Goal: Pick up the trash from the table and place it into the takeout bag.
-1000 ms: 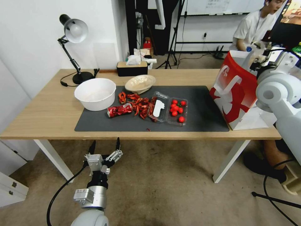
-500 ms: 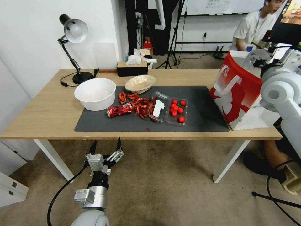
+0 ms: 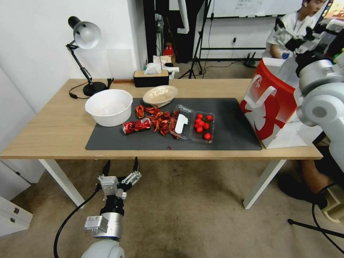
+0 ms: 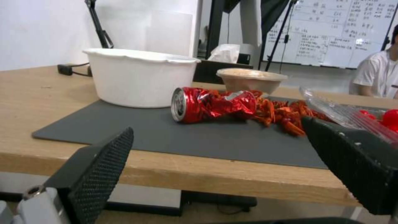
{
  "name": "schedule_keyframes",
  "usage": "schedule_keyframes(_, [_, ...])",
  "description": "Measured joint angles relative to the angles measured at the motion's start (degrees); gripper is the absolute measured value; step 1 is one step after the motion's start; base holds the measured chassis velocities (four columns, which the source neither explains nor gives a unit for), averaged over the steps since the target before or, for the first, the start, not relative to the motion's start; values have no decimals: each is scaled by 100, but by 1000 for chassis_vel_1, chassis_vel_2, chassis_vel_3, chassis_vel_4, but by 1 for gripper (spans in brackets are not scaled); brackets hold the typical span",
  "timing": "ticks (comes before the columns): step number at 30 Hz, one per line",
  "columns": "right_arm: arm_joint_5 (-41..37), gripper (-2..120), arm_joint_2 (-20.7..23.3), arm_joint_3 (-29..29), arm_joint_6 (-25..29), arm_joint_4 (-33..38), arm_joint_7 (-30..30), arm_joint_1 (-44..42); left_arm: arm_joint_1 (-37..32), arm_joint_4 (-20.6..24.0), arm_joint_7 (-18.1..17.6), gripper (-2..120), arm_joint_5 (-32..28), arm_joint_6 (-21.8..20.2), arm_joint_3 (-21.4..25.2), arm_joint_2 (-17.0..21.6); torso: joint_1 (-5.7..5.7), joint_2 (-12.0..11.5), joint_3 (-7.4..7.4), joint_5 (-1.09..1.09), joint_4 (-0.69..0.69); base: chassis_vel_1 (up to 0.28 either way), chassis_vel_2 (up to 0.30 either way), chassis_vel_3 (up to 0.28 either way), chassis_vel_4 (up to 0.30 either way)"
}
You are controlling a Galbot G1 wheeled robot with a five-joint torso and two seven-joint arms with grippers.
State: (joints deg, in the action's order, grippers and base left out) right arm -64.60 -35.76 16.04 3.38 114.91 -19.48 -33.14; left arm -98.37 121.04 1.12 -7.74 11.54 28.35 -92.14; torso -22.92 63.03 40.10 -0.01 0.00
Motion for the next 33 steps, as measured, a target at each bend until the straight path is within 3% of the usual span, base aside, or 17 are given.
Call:
schedule_keyframes(2, [96, 100, 94, 83, 314, 220, 467, -284, -3, 11, 0, 100, 0, 1, 1, 0, 0, 0, 0, 0, 1, 0, 0, 0, 0])
schedule_keyframes(6, [566, 100, 189, 220, 523, 641, 729, -921, -9, 33, 0, 100, -2, 1, 4, 0, 0, 0, 0, 3, 0, 0, 0, 0, 0])
schedule_keyframes(16, [1928, 100, -10, 268, 856, 1276, 919, -2168, -98, 98, -19, 100, 14, 102, 73, 0, 0, 0, 1, 1, 1, 0, 0, 0, 0])
schedule_keyframes(20, [2517, 100, -246, 670, 1080, 1585, 888, -2986, -104, 100, -24, 100, 26, 116, 78, 0, 0, -1, 0, -2, 1, 0, 0, 0, 0])
schedule_keyframes(22, [3092, 100, -563, 1010, 1179, 1731, 867, -3834, -99, 100, -28, 100, 28, 117, 80, 0, 0, -1, 0, 1, 0, 0, 0, 0, 0])
schedule_keyframes(27, [4026, 100, -1191, 1237, 1369, 1655, 715, -4889, -82, 100, -30, 100, 23, 116, 80, 1, 0, 0, 0, 1, 0, 0, 0, 0, 0])
schedule_keyframes(33, [4721, 100, -1699, 1200, 1497, 1487, 452, -5445, -64, 97, -32, 100, 5, 102, 85, 0, 0, 0, 0, 1, 0, 0, 0, 0, 0])
